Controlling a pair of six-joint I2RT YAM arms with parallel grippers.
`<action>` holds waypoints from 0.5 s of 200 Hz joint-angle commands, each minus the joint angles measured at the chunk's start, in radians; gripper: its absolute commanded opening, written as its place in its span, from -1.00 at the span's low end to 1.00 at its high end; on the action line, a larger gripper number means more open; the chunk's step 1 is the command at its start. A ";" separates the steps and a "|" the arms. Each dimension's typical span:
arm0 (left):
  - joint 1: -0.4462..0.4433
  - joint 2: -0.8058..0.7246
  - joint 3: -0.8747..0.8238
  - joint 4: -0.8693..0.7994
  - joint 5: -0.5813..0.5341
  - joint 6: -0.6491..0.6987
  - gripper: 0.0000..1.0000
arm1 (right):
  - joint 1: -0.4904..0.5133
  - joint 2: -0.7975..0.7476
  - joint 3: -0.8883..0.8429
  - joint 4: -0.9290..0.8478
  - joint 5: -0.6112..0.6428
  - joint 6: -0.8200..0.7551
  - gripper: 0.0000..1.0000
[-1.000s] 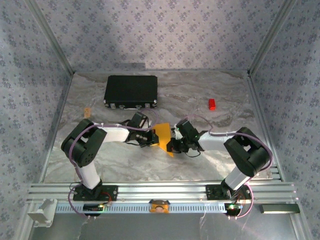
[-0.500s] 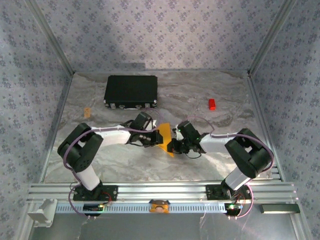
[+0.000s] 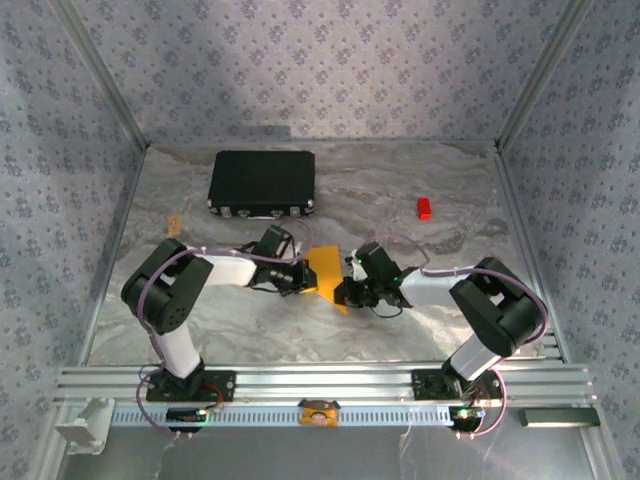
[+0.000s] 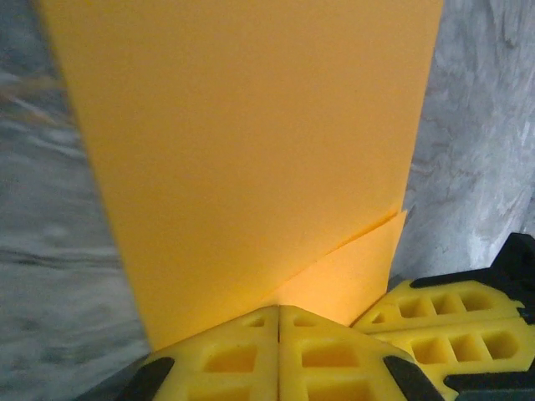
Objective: Fold a paper plane with a square sheet of paper (pick it up from the middle)
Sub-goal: Third fold the triangle at the center of the table.
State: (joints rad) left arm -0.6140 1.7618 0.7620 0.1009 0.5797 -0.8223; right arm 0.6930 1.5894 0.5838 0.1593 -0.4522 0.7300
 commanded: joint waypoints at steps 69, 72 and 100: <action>0.091 -0.064 -0.044 -0.082 -0.064 0.045 -0.85 | -0.012 -0.011 -0.034 -0.069 0.001 -0.015 -1.00; 0.087 -0.073 -0.041 -0.092 -0.068 0.046 -0.86 | -0.012 -0.020 -0.032 -0.073 0.001 -0.019 -1.00; 0.046 -0.154 -0.010 -0.172 -0.138 0.059 -0.80 | -0.019 -0.123 0.002 -0.151 0.056 -0.069 -0.88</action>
State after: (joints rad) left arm -0.5430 1.6890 0.7361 0.0280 0.5320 -0.7849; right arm 0.6849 1.5517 0.5777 0.1204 -0.4519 0.7132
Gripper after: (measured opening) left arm 0.085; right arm 0.061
